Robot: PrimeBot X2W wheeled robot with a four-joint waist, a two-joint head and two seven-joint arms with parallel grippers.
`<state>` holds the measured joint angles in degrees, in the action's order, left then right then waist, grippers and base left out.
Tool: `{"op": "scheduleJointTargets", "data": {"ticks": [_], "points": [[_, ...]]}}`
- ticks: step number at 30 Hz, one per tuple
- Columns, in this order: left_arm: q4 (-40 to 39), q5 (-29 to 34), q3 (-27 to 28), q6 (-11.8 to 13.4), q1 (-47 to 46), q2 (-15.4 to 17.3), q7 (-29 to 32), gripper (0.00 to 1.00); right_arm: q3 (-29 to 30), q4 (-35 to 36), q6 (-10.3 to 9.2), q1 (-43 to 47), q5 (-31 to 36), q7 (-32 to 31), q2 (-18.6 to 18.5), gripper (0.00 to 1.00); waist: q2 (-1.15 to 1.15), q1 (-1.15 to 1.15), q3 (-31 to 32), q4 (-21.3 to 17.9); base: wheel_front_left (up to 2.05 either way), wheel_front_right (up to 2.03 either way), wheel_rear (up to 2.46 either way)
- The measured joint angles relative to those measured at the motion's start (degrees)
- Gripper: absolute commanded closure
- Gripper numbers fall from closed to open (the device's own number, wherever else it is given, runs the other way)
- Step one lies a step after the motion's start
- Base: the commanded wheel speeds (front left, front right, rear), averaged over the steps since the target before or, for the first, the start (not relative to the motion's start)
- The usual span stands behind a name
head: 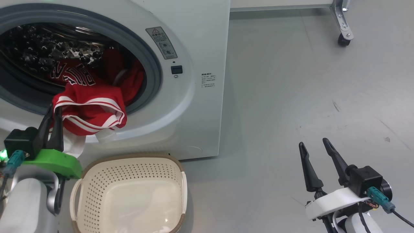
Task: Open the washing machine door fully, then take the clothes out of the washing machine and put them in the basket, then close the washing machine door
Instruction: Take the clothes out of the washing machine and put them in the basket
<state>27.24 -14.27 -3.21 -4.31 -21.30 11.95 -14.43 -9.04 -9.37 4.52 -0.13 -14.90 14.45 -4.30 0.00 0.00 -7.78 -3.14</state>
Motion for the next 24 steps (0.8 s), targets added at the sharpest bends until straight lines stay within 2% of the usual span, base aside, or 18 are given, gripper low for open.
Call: {"op": "scheduleJointTargets", "data": {"ticks": [5, 11, 24], "points": [[-6.69, 2.27, 1.07, 1.19, 1.92, 0.31, -0.01, 1.0, 0.03, 0.03, 0.12, 0.16, 0.0, 0.0, 0.03, 0.0, 0.0, 0.0, 0.32, 0.13, 0.0, 0.0, 0.0], [-14.67, 2.85, 2.21, 2.6, 5.94, -1.01, -0.01, 1.0, 0.04, 0.1, 0.13, 0.59, 0.0, 0.0, 0.11, 0.0, 0.0, 0.0, 0.64, 0.33, 0.0, 0.0, 0.0], [-36.06, 6.76, 6.21, 4.64, 6.75, -2.02, -0.29, 1.0, 0.3, 0.36, 0.46, 0.68, 0.01, 0.0, 0.24, 0.0, 0.0, 0.0, 0.28, 1.22, 0.0, 0.0, 0.0]]}}
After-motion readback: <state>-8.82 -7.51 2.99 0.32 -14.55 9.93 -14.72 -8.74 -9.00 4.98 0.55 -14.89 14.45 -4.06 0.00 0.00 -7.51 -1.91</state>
